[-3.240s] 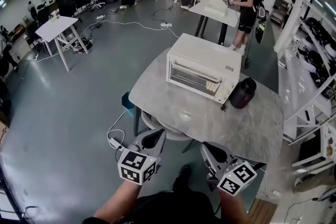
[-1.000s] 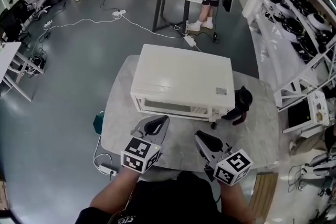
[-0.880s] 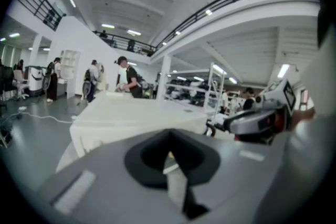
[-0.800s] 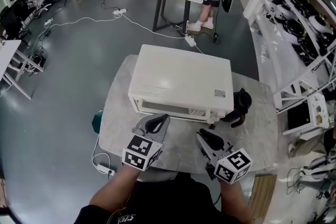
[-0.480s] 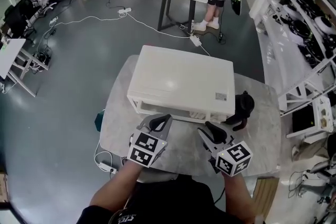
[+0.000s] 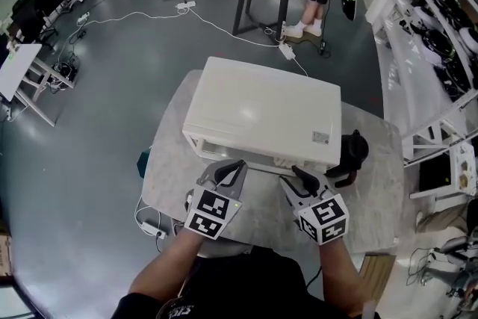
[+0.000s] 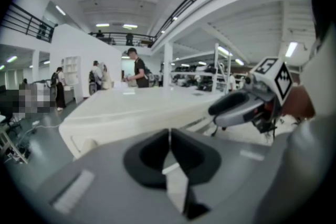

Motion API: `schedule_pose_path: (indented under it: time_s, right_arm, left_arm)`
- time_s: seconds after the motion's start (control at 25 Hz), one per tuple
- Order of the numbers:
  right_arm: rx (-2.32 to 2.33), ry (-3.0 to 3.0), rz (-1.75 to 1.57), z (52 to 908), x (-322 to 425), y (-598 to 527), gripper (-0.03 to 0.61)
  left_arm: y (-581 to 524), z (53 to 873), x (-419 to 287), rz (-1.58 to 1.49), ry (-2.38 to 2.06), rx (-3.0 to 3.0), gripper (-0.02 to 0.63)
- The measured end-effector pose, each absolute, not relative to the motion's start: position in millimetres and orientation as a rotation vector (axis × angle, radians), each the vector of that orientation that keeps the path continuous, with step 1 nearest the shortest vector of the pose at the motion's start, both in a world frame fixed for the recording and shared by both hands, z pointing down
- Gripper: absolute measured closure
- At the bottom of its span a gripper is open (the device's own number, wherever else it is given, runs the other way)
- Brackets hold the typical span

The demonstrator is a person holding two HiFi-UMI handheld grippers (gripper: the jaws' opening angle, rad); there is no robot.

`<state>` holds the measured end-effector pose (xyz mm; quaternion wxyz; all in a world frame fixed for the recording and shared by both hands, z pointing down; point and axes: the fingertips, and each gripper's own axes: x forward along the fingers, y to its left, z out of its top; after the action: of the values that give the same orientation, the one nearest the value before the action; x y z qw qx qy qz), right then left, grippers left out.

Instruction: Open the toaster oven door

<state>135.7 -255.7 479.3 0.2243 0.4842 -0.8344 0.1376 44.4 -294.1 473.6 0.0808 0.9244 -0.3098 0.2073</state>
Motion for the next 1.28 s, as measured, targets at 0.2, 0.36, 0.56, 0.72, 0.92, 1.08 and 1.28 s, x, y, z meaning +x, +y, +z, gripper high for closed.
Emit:
schedule_pose_path:
  time_s: [0.2, 0.36, 0.56, 0.72, 0.92, 1.08, 1.28]
  right_arm:
    - [1.282, -2.241, 0.336, 483, 131, -255, 0.439]
    - [1.283, -2.235, 0.339, 486, 130, -250, 0.437]
    - [1.247, -2.232, 0.388, 491, 125, -232, 0.448]
    - [1.218, -2.217, 0.429, 498, 118, -211, 0.462]
    - [1.246, -2.211, 0.495, 509, 115, -194, 0.500]
    - [1.281, -2.188, 0.541, 518, 110, -180, 0.511]
    - [1.319, -2.157, 0.646, 545, 101, -160, 0.535]
  left_arm:
    - [-298, 475, 41, 0.617, -0.931, 2.752, 0.513]
    - [-293, 477, 41, 0.619, -0.921, 2.745, 0.511]
    - [-276, 482, 35, 0.604, -0.907, 2.710, 0.512]
    - [-256, 490, 26, 0.596, -0.905, 2.679, 0.512]
    - [-237, 502, 17, 0.618, -0.896, 2.630, 0.532]
    - [-223, 512, 12, 0.666, -0.827, 2.609, 0.535]
    - [-198, 540, 6, 0.758, -0.712, 2.583, 0.543]
